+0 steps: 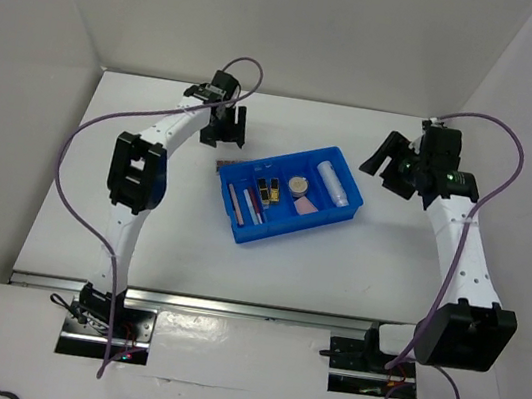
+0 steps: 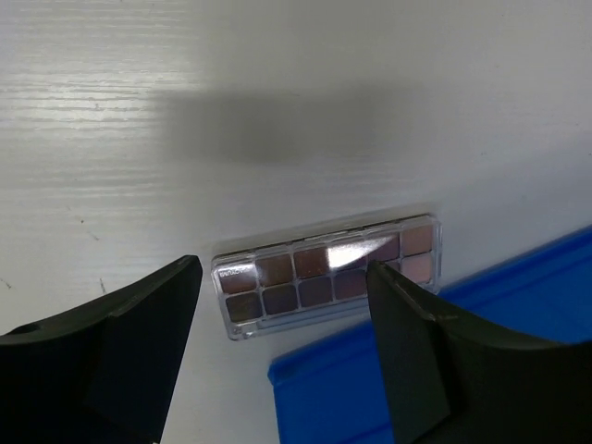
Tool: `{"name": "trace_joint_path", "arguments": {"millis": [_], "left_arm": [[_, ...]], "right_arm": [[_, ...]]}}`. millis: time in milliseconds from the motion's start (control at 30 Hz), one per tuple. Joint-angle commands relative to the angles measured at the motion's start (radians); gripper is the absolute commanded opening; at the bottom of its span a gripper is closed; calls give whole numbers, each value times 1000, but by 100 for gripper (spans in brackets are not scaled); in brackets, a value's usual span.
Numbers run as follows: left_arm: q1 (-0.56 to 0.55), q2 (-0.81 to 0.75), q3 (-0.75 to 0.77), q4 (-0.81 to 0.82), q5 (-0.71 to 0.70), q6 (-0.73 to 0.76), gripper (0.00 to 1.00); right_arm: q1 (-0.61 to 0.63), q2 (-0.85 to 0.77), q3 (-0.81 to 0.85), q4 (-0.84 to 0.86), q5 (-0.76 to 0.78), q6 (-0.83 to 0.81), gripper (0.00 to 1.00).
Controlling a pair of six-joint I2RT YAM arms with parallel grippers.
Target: Organize the makeup
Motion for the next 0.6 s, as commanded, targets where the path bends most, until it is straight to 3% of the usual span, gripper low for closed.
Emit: {"name": "trace_joint_path", "arguments": {"millis": [0, 333, 567], "left_arm": [[3, 47, 55, -71, -1, 52, 86], [3, 48, -24, -127, -82, 43, 86], [106, 29, -91, -137, -148, -20, 86]], "right_arm": [[18, 11, 63, 38, -11, 10, 80], [73, 47, 82, 49, 8, 29, 80], [93, 57, 91, 49, 17, 29, 80]]}}
